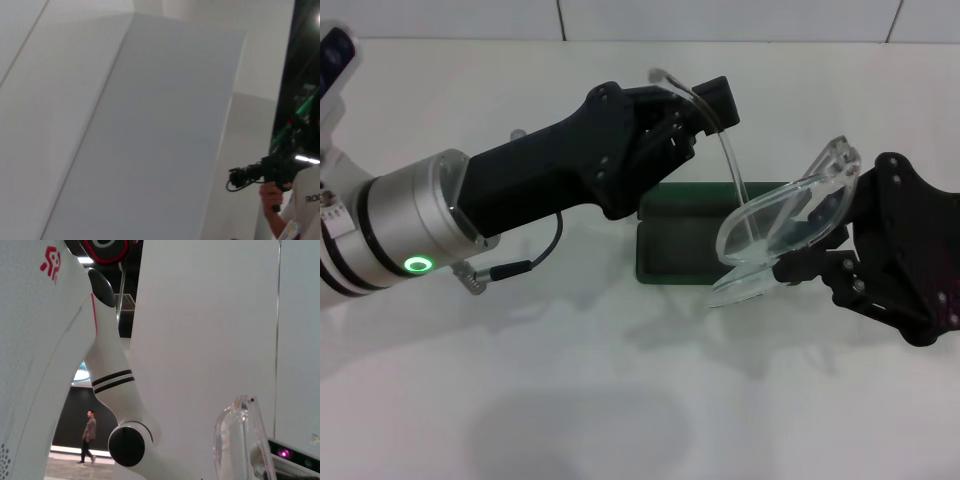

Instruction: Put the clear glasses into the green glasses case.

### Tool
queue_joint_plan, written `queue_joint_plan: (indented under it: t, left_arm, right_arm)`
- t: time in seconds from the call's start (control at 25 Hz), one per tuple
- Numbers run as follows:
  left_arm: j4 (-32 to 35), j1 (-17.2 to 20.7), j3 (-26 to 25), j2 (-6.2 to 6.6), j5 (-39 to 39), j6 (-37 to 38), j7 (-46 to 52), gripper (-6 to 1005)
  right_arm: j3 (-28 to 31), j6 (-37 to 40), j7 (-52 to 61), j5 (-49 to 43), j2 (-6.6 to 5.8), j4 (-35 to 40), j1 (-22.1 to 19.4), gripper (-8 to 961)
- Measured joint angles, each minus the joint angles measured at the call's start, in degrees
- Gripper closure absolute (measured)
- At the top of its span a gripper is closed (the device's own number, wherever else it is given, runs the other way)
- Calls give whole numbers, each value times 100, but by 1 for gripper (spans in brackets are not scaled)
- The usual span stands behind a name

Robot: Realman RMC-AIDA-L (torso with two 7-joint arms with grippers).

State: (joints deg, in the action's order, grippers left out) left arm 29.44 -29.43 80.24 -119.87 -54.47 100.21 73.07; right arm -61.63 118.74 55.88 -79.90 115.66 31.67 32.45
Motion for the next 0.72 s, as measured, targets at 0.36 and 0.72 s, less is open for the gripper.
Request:
queue_joint_plan:
  t: [0.36,0.72]
  left_arm:
    - [1,6,61,-1,-56,288,-140,947]
    - [0,8,206,-1,-88,342,-240,948]
  right_arm:
    - [-1,-75,-5,0,0,-82,-8,883]
    - [53,-80,-8,7,-8,-131,-31,882]
